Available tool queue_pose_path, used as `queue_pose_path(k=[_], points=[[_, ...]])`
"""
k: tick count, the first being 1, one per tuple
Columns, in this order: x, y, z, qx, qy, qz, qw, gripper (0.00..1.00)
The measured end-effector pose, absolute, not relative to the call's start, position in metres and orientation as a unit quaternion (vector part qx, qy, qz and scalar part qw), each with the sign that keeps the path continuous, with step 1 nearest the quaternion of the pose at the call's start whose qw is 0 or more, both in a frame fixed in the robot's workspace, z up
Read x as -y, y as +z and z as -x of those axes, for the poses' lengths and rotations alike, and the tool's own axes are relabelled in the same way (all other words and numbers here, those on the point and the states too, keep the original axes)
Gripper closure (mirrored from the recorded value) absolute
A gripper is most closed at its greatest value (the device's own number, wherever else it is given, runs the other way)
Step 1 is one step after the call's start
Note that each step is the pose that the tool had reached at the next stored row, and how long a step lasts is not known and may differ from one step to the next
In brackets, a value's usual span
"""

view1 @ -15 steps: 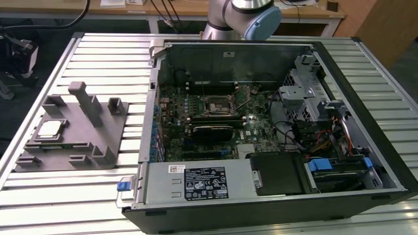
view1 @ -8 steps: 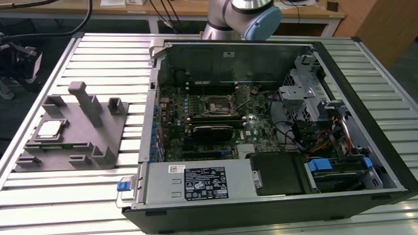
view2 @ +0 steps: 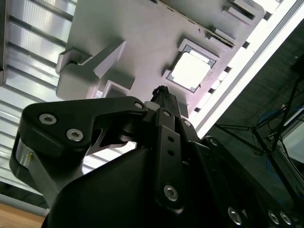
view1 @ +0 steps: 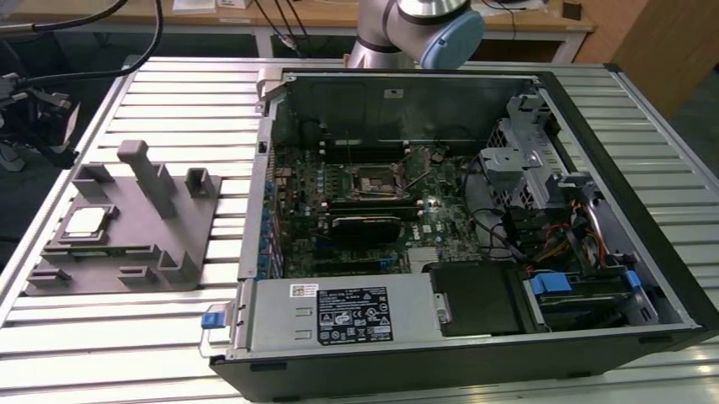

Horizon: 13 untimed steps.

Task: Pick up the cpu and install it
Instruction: 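Reach for the cpu, then pick up the cpu and move it towards the insertion slot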

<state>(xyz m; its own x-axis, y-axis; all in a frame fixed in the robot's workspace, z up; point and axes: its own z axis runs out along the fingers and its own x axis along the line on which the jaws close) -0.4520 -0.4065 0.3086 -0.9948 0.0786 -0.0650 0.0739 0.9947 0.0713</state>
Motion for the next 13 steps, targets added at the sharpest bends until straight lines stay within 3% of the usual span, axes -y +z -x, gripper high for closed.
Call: queue_pose_path(k=[13], points=[[0.4068, 0.3019, 0.4527, -0.998, 0.034, -0.038, 0.034, 0.89]])
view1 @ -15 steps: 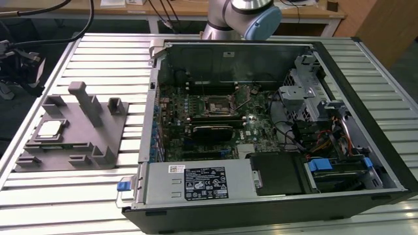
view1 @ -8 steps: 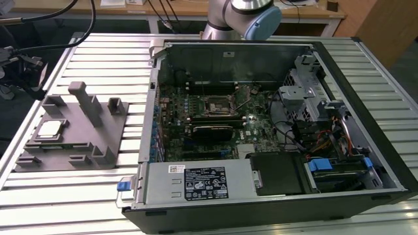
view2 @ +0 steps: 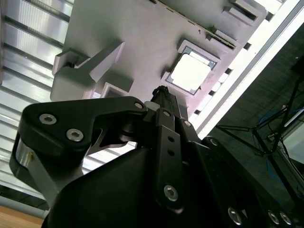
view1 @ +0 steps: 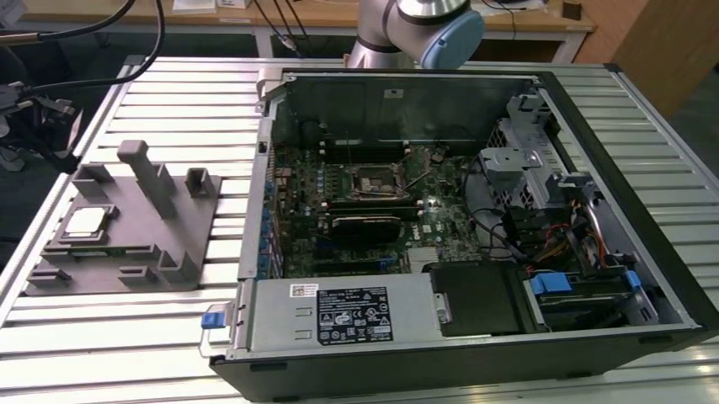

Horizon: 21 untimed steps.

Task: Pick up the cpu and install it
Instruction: 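Pick up the cpu and move it towards the insertion slot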

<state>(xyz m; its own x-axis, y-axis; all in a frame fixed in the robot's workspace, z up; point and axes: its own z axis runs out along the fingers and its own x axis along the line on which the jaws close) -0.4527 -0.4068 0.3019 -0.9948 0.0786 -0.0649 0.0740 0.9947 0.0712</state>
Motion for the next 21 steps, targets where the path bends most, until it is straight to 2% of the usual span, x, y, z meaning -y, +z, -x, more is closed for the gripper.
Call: queue_pose_path(k=[21], points=[[0.407, 0.286, 0.459, -0.998, 0.034, -0.038, 0.034, 0.89]])
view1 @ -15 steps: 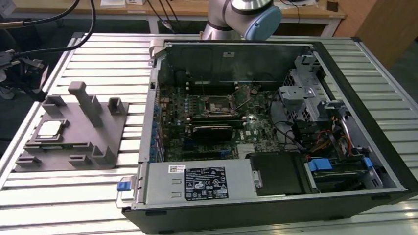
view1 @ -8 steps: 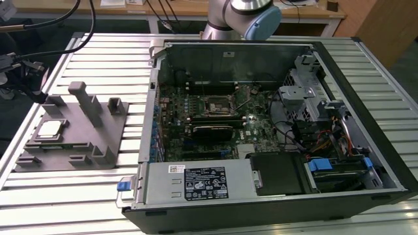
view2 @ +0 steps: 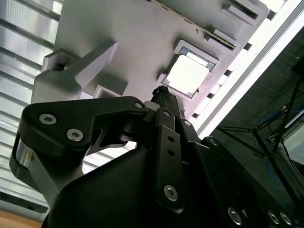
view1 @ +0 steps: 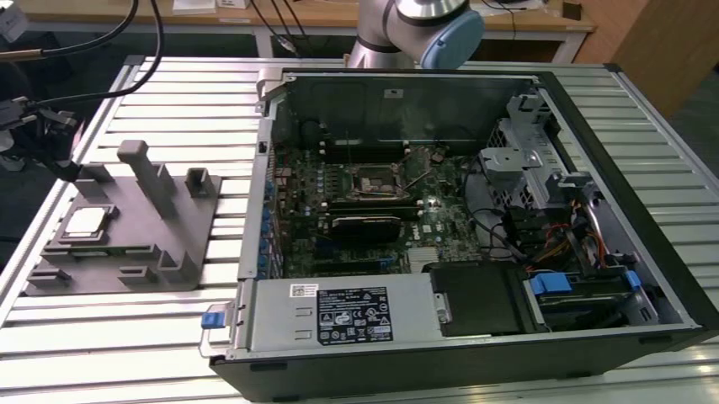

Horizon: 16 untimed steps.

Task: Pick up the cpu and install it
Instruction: 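Pick up the cpu and move it towards the insertion slot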

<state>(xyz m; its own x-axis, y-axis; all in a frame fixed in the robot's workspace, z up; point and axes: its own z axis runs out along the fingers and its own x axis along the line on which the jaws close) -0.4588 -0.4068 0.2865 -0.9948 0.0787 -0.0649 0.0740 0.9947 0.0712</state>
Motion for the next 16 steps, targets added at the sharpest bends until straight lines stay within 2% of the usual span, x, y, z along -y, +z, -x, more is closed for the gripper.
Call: queue_pose_path(k=[16], points=[[0.407, 0.266, 0.463, -0.998, 0.034, -0.038, 0.033, 0.89]])
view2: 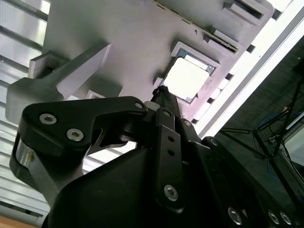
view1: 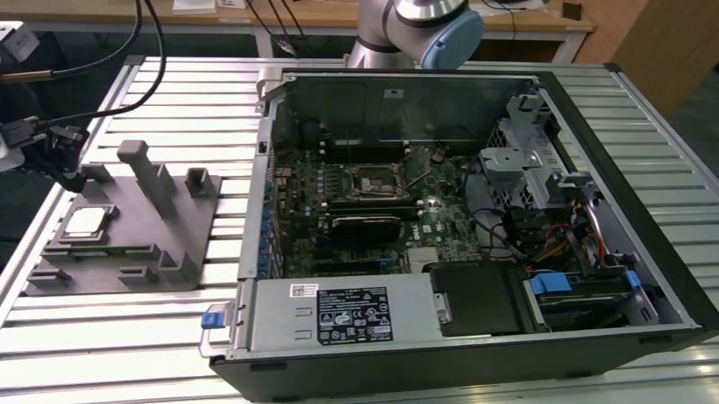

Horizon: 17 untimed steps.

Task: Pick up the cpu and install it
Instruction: 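Pick up the cpu and move it towards the insertion slot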

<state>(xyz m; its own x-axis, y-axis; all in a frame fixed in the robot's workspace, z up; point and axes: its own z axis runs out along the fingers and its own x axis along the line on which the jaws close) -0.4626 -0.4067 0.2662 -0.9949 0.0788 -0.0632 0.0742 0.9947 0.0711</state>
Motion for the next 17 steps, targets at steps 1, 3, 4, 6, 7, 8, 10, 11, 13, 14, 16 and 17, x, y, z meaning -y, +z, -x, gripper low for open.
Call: queue_pose_path(k=[1, 3, 4, 6, 7, 8, 10, 11, 13, 14, 16, 17], points=[[0.407, 0.264, 0.463, -0.998, 0.034, -0.038, 0.033, 0.89], [0.407, 0.261, 0.464, -0.998, 0.034, -0.038, 0.032, 0.89], [0.407, 0.259, 0.464, -0.998, 0.034, -0.038, 0.032, 0.89], [0.407, 0.255, 0.464, -0.998, 0.034, -0.038, 0.032, 0.89], [0.407, 0.254, 0.465, -0.998, 0.034, -0.038, 0.032, 0.89], [0.407, 0.252, 0.466, -0.998, 0.034, -0.038, 0.032, 0.89], [0.407, 0.249, 0.469, -0.998, 0.034, -0.038, 0.032, 0.89], [0.407, 0.247, 0.471, -0.998, 0.034, -0.038, 0.032, 0.89], [0.407, 0.244, 0.474, -0.998, 0.034, -0.038, 0.032, 0.89], [0.407, 0.242, 0.474, -0.998, 0.034, -0.038, 0.032, 0.89], [0.407, 0.239, 0.474, -0.998, 0.034, -0.039, 0.031, 0.89], [0.407, 0.237, 0.474, -0.998, 0.034, -0.039, 0.03, 0.89]])
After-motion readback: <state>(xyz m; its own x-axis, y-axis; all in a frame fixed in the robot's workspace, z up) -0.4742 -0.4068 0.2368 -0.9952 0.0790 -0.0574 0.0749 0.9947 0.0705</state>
